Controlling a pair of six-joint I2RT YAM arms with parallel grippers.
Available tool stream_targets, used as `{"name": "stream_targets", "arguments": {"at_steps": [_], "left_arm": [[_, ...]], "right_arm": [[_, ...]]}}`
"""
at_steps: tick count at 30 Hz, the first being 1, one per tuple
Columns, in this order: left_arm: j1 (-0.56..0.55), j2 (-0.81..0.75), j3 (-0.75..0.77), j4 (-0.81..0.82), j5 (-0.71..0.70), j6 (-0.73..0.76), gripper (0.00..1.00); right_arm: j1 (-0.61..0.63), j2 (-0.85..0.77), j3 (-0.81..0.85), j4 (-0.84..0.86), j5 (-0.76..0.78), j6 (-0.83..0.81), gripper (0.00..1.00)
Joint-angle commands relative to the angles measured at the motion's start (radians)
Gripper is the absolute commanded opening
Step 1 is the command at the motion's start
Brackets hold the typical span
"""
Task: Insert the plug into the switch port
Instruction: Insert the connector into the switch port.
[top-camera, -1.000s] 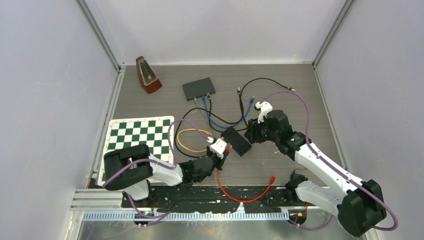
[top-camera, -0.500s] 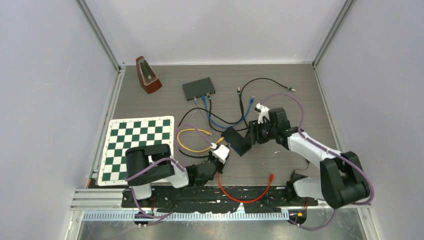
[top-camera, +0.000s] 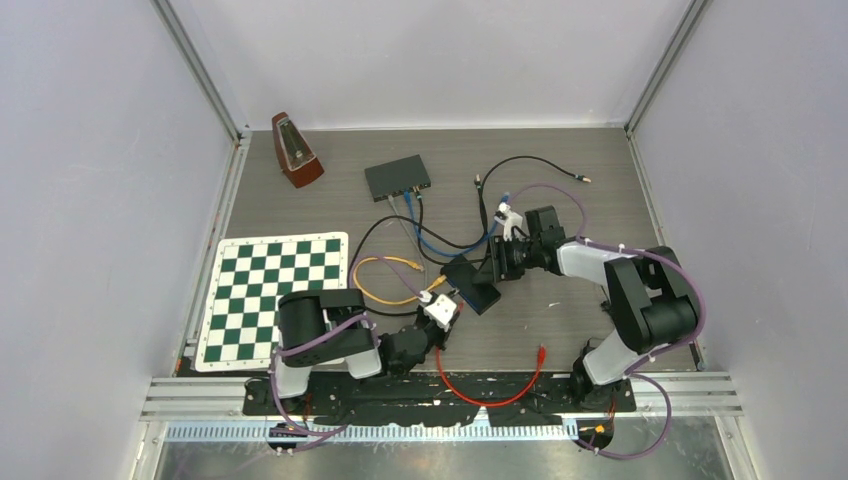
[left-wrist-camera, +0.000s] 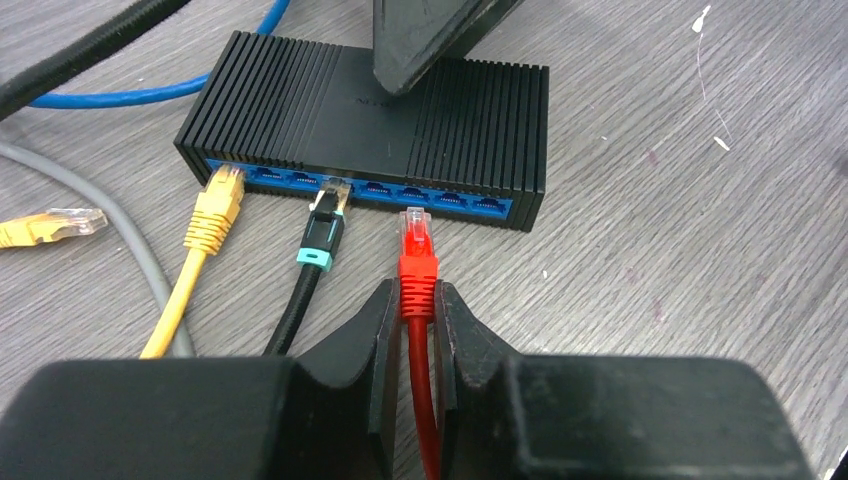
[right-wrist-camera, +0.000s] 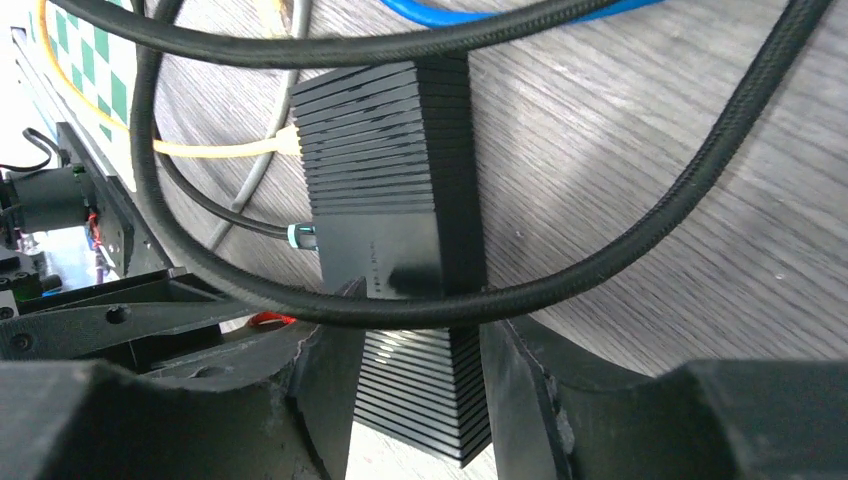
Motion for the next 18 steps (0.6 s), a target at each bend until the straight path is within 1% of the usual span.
{"name": "stream_targets", "arguments": {"at_steps": [1,8,15,18], "left_arm": [[-0.007,0.039,0.000,0.157,0.007,0.017,0.00],[-0.006,0.040,0.005,0.161,0.022,0.034,0.00],[-0.006,0.028,-0.008,0.161,0.065,0.004,0.00],[-0.007,0.006,-0.023,0.161,0.053,-0.006,0.00]], "right_arm": [[-0.003,0.044,0.032,0.041,-0.089,0.014,0.51],[-0.002,0.080,0.022,0.052,-0.115,0.001,0.48],[-0.003,0.124,0.029,0.058,-0.134,0.011,0.47],[-0.003,0.109,0.010,0.113,-0.122,0.038,0.48]]}}
